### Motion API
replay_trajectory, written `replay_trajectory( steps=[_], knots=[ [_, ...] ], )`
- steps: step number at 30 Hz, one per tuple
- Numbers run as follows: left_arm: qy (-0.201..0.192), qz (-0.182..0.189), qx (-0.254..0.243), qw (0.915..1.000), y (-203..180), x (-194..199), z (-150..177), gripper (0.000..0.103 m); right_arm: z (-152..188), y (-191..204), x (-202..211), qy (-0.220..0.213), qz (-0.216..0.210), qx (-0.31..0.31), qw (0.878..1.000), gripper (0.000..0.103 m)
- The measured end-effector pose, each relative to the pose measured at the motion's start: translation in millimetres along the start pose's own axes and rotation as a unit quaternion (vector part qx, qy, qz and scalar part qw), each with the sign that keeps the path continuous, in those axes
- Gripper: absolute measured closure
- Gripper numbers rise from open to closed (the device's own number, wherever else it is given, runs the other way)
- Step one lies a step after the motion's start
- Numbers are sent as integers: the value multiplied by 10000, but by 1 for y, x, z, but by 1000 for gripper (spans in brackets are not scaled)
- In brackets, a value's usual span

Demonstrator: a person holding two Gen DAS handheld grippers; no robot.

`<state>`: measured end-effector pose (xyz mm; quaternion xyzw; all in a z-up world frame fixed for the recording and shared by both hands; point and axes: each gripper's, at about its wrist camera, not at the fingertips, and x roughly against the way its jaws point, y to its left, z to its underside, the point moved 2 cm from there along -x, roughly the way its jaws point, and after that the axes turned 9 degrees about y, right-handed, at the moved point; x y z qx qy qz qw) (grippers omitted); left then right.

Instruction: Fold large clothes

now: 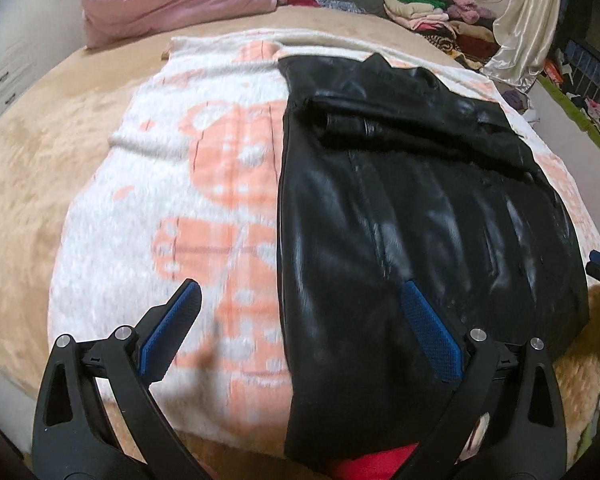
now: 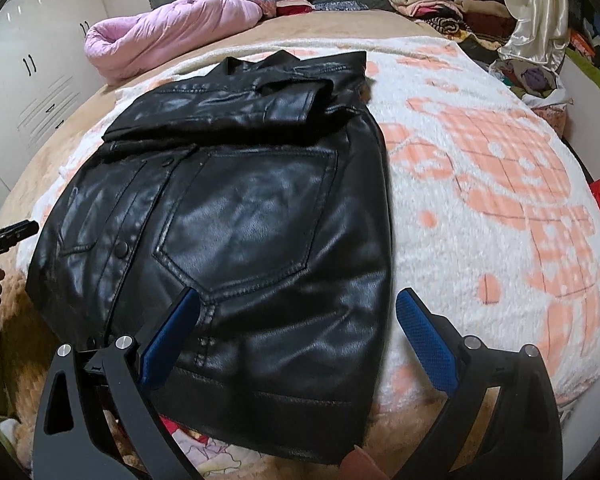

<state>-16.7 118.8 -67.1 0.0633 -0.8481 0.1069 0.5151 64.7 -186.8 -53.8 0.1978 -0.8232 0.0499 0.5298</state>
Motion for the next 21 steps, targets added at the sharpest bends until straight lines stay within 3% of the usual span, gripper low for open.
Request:
replay_trajectory(
  steps=[6,10,13,15,18,21],
  knots=[
    [283,262,42,9992,4,-11,23,10,11,-4,-6,224,-97,25,9997,5],
    [446,666,207,9966,7,-19,35,36,18,-8,-12,401,-234,-12,9989,5],
    [477,707,244,9961,6,-22,38,45,22,-9,-16,525,-361,28,9980,5],
    [481,869,205,9948,2,-21,39,61,23,-10,-19,615,-377,17,9974,6],
    [433,764,51,9961,-4,-20,41,68,27,-13,-26,741,-531,-55,9958,22],
    [356,819,29,9960,-2,-17,42,76,28,-14,-27,804,-549,-75,9952,31]
  ],
)
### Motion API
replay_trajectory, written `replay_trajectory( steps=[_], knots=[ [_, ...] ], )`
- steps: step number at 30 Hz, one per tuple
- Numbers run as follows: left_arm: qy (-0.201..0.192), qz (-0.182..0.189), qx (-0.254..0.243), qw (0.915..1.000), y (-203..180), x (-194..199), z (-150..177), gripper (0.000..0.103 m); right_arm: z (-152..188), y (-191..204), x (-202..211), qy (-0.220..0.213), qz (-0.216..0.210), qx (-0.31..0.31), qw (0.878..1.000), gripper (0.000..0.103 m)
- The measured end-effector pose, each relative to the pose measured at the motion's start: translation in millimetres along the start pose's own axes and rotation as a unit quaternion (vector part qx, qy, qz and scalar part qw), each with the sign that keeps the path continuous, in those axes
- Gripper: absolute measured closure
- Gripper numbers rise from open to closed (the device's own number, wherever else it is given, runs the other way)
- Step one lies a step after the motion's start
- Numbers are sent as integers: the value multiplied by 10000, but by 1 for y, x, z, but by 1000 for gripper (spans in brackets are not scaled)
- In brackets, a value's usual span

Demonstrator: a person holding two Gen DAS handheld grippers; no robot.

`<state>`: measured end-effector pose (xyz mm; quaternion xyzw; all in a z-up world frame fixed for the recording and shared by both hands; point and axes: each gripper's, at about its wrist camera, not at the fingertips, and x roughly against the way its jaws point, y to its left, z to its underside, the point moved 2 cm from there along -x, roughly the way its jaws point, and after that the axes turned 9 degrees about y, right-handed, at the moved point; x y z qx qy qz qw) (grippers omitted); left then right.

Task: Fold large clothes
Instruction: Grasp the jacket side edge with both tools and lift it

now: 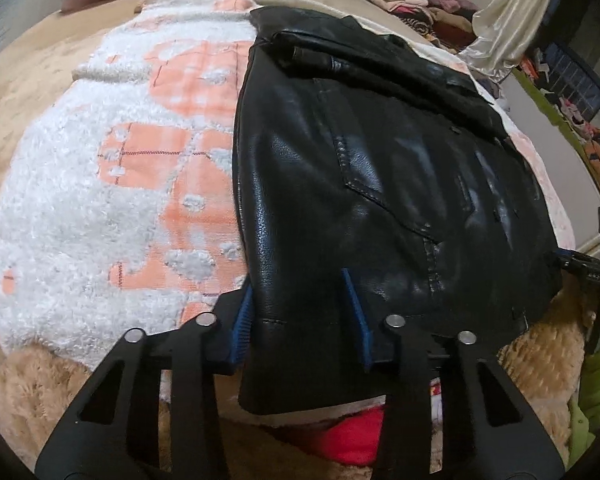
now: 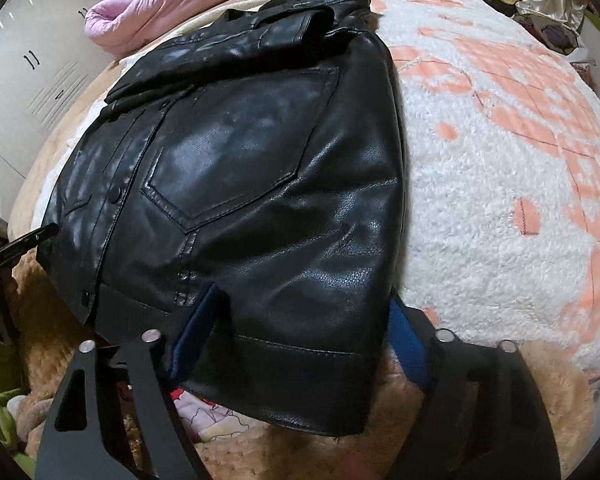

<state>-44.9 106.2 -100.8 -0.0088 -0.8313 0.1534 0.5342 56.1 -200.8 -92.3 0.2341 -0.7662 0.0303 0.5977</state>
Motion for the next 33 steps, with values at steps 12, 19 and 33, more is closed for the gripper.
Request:
replay_trajectory(
  steps=[12,19,33],
  knots=[
    [-157,522,156,9984,4,30,9,98,25,-7,36,-485,-457,161,9976,90],
    [-453,972,221,9940,5,61,1,98,10,-19,92,-1273,-1424,-57,9816,92],
    [-1383,1135,76,9838,-19,108,-106,98,-89,-33,144,-2562,-1909,-524,9461,93]
  ],
)
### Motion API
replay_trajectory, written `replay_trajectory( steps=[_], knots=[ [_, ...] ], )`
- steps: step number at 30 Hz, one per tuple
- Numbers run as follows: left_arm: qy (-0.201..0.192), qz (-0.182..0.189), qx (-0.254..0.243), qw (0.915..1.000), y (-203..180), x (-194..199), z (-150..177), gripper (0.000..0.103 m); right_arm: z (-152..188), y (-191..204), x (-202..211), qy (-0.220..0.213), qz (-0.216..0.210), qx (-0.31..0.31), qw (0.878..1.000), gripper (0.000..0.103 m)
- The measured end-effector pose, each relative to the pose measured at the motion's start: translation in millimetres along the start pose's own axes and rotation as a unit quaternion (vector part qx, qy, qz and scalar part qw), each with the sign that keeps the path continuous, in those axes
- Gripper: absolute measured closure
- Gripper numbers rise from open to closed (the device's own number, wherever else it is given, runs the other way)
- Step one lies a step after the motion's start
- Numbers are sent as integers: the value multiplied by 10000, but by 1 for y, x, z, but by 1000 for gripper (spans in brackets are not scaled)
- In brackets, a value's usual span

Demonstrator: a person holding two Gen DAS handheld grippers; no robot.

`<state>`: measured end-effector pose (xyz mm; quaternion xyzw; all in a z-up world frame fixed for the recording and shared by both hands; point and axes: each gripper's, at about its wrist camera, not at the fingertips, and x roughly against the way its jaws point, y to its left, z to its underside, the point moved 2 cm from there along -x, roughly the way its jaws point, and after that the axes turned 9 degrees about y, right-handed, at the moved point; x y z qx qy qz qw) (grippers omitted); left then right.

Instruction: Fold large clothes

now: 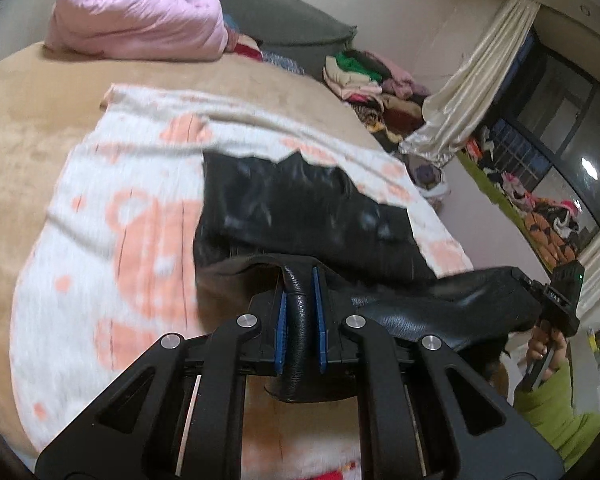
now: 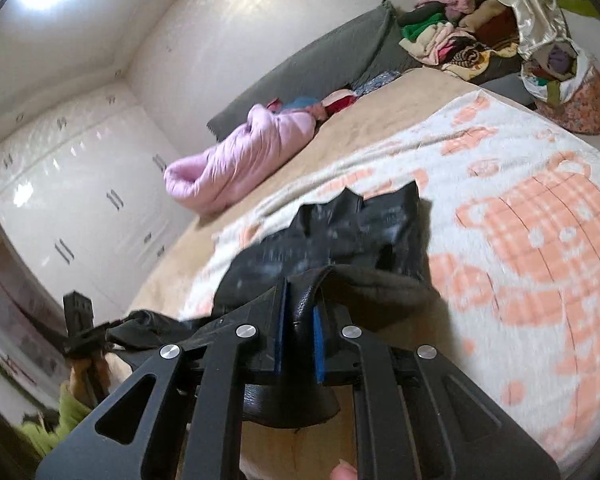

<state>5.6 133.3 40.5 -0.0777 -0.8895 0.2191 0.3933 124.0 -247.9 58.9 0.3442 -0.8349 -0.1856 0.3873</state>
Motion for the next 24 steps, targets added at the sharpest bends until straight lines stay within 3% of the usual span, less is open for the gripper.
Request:
replay_trajectory(
  steps=[15,24],
  knots=[
    [-300,-7,140,9995,10,-46,-71,97,-60,-29,-61,-377,165,-511,9978,93],
    [-291,-132,140,9994,21,-82,-98,96,-81,-47,-103,-317,477,-588,9966,93]
  ],
)
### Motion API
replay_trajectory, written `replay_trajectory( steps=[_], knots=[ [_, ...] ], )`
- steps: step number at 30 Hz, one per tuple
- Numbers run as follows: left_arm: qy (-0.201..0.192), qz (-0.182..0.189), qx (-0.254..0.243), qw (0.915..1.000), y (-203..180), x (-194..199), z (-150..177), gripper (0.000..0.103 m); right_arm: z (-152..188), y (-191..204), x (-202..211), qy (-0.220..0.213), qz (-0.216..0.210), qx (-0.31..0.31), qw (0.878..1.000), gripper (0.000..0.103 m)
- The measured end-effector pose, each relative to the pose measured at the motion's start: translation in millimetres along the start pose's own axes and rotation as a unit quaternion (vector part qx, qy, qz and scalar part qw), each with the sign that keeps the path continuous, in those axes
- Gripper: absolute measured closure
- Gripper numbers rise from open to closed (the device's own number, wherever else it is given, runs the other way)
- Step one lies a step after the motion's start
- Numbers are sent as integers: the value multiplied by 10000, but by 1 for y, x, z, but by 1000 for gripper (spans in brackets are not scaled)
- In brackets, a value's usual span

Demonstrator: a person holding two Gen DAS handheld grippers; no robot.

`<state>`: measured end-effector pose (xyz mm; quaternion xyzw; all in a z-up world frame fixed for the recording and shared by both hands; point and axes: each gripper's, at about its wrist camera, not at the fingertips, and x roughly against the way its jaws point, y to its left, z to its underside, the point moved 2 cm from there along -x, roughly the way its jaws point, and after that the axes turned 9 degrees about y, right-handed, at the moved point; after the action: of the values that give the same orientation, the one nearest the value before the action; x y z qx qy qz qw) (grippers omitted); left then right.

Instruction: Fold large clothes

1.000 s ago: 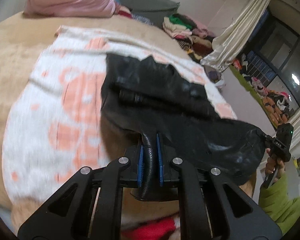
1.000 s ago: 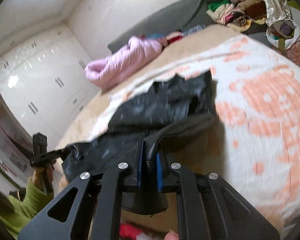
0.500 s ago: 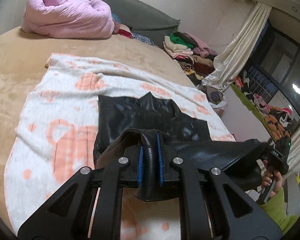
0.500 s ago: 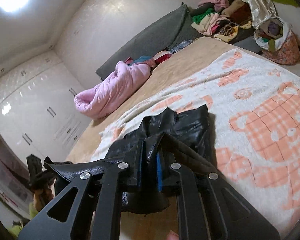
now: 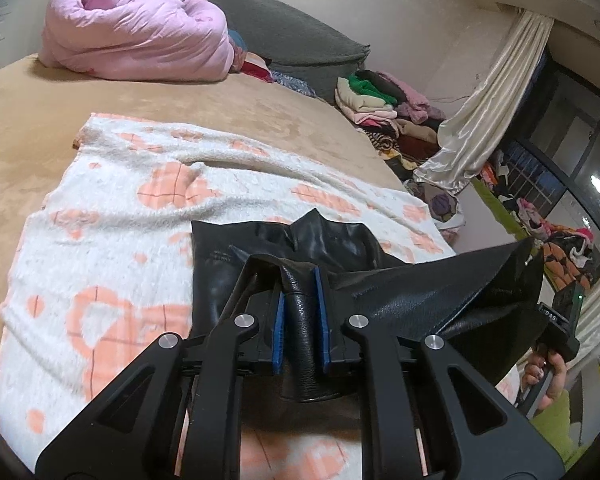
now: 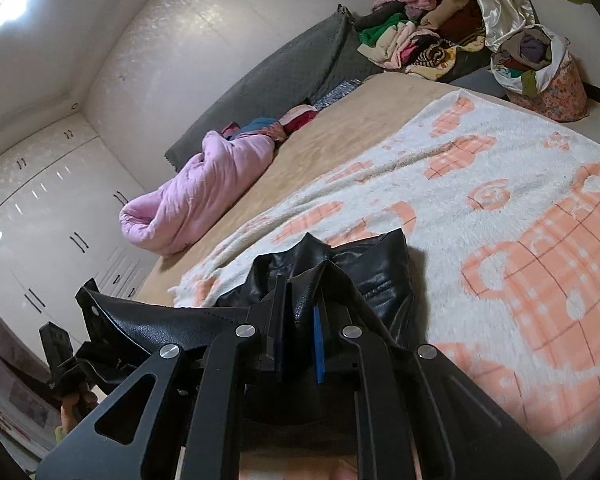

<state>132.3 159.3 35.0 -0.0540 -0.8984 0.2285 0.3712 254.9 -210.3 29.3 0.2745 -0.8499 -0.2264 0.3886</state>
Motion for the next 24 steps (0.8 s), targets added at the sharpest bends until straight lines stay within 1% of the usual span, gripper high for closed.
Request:
replay_trajectory(
  steps=[6,9,11,15,17,18,20,21,22,24],
  knots=[
    [127,-132,112,9998,12,-25,-8,96,-13,-16,-36,125,240,-136,9995,92],
    [177,-273,110,9994,19,-36,-13,95,-16,-28,-49,166,378,-260,9988,90],
    [247,-281,137,9992,24,-44,-13,95,-15,-35,-57,247,424,-319,9983,90],
    [350,-350,156,9987,31,-60,-10,94,-13,-40,-69,328,586,-219,9975,90],
    [367,-330,178,9986,34,-63,-8,91,-11,-40,-72,350,665,-124,9971,88],
    [377,-312,188,9986,35,-64,-7,91,-10,-40,-72,348,672,-79,9971,86],
    [362,-285,162,9988,33,-64,-7,87,-9,-39,-72,339,705,0,9969,78],
    [347,-267,149,9989,32,-63,-7,86,-9,-38,-70,279,748,30,9968,61],
    [327,-230,144,9991,31,-62,-7,82,-10,-38,-66,157,841,78,9963,46],
    [253,-194,109,9994,28,-59,-7,75,-12,-36,-60,39,838,107,9964,45]
  ],
)
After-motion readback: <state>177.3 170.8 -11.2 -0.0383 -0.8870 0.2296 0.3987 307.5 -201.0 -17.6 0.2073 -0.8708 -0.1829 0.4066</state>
